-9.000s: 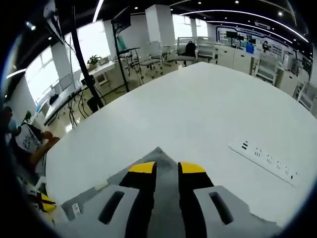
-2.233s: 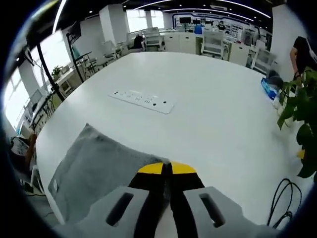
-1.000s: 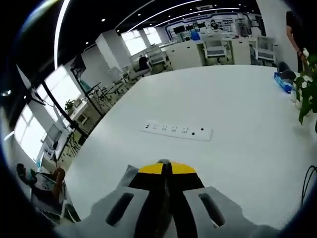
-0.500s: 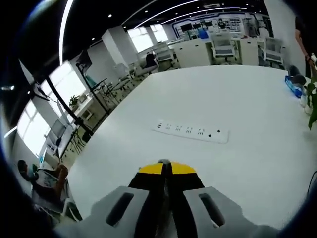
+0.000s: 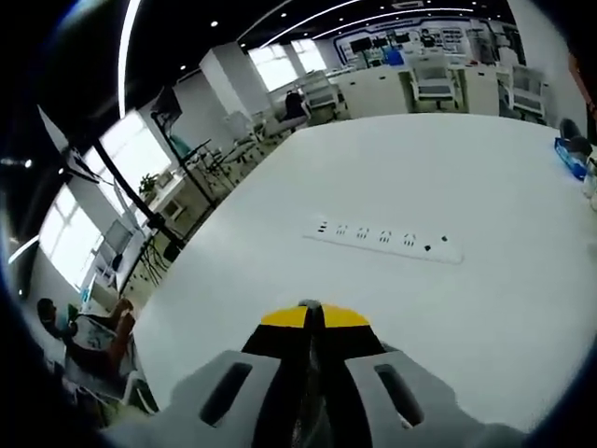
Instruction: Fold the towel on the table until its edges align and the towel forms a compact rectangular stack.
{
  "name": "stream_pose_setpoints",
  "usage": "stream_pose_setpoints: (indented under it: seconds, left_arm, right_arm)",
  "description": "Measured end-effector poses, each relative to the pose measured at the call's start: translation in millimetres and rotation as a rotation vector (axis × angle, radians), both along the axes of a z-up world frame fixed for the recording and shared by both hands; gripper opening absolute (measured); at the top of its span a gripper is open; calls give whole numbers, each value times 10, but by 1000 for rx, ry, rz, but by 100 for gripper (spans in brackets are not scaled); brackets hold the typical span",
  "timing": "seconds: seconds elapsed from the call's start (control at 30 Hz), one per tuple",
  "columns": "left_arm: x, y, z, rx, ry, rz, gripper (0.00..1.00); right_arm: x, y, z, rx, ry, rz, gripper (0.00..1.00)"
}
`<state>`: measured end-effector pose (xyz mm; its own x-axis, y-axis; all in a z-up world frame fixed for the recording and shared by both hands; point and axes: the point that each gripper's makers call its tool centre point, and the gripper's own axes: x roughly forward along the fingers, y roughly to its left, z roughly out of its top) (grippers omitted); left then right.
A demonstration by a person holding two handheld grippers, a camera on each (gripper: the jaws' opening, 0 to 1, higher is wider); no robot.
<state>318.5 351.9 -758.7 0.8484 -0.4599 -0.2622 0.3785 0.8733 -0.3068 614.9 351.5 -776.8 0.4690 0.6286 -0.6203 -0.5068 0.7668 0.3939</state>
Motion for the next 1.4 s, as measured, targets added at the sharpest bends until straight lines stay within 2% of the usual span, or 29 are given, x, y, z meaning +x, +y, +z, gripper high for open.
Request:
stream_pose_setpoints:
  seconds: [0.17, 0.47, 0.6, 0.8, 0.97, 1.17, 1.3, 1.33, 1.4]
  left_arm:
    - [-17, 166, -134, 20, 10, 27, 3]
    - [-81, 331, -286, 69, 31, 44, 3]
    - [-86, 366, -283, 58, 40, 50, 3]
    - [-83, 405, -276, 136, 34, 23, 3]
    - [-104, 505, -388, 242, 52, -14, 3]
    - [-124, 574, -526, 307, 81, -68, 3]
    - [-136, 653, -592, 315, 116, -83, 3]
    - [-155, 686, -652, 314, 148, -90, 3]
    - [-177, 704, -710, 328, 164, -104, 3]
  right_arm:
    - [-16, 85, -66, -10, 4, 13, 1]
    - [-29, 235, -164, -24, 4, 39, 1]
    - [-42, 305, -192, -20, 6, 44, 1]
    - [-61, 390, -231, -21, 1, 58, 1]
    - [-65, 447, -295, -22, -2, 67, 1]
    - [-104, 494, -373, -37, -9, 92, 1]
    - [-105, 545, -423, -43, -12, 108, 1]
    - [-108, 561, -438, -46, -13, 113, 1]
    - [-114, 590, -462, -51, -8, 120, 1]
